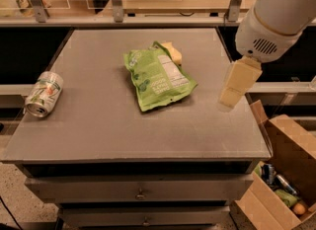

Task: Move green rice chip bag near 7up can

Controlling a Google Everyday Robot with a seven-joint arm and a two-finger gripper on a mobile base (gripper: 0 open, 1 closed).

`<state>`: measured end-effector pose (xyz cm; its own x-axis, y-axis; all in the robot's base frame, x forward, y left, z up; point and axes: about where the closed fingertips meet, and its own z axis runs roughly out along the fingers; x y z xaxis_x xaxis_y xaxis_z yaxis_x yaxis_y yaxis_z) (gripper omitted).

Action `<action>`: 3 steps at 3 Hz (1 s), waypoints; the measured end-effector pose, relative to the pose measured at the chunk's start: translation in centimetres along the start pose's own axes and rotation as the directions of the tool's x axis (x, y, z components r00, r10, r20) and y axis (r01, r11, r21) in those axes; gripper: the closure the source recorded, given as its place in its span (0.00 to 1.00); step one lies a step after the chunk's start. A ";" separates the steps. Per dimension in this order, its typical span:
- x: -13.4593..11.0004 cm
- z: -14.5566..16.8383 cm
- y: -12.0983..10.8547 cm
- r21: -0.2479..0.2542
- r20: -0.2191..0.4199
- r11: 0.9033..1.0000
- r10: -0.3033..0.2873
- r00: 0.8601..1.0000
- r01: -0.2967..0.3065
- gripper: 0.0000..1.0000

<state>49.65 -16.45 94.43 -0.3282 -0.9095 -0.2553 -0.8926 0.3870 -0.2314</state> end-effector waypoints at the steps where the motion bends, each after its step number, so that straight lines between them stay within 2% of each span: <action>1: -3.0 3.8 -0.2 -0.057 0.015 0.995 0.081 0.997 -0.080 0.00; 2: -5.3 7.4 0.1 -0.110 0.021 0.982 0.160 0.987 -0.157 0.00; 3: -6.9 10.9 0.6 -0.186 0.070 0.961 0.219 0.973 -0.203 0.00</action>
Offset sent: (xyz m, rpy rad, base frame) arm 0.0603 0.0924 -0.0908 0.1744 0.1779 -0.1865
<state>54.80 -8.25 85.82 -0.4934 -0.7894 -0.3652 -0.8488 0.5286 0.0042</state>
